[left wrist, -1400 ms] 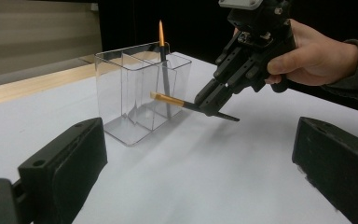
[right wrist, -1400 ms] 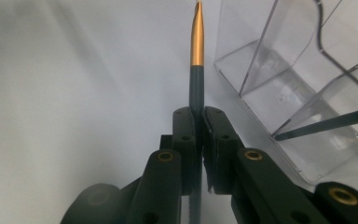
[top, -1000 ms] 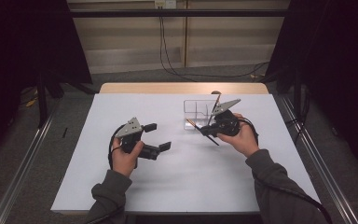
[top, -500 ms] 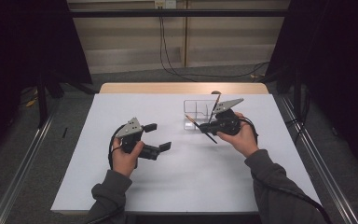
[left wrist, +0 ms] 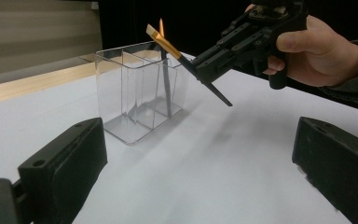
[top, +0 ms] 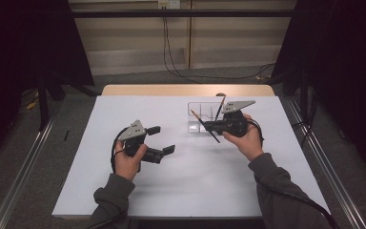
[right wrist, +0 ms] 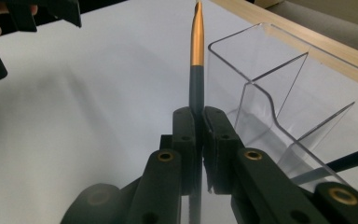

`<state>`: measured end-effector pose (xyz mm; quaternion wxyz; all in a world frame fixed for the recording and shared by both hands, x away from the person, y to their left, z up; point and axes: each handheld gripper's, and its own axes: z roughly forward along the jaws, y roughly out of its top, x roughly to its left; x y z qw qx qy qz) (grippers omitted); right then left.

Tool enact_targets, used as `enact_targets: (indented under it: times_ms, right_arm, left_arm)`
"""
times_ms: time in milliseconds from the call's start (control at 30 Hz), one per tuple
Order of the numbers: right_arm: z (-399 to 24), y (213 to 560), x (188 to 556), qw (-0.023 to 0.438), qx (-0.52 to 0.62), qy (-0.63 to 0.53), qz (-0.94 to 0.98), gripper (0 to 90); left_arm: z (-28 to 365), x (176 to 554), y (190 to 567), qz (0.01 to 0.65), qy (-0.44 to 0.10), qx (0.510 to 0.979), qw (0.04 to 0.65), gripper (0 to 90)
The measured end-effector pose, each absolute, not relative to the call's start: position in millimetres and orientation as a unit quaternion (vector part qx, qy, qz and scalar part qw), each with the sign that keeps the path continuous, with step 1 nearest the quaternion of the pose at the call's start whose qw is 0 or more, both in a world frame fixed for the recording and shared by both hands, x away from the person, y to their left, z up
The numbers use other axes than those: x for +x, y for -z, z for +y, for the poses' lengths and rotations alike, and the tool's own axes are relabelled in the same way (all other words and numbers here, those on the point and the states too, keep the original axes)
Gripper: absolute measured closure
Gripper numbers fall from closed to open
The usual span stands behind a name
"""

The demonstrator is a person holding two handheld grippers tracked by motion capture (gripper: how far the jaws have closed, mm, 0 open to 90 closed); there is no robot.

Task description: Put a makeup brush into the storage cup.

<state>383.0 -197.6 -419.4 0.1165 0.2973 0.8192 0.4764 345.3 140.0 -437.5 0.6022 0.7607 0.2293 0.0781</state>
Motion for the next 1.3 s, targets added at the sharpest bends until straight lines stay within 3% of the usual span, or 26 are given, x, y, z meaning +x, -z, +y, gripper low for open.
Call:
enact_targets:
  times_ms: [1300]
  right_arm:
    - [-208.3,414.1,381.7,0.147,0.323,-0.546,0.759,83.8]
  left_arm:
    - [140.6,345.3,437.6,0.232,-0.079,0.759,0.603,2.8]
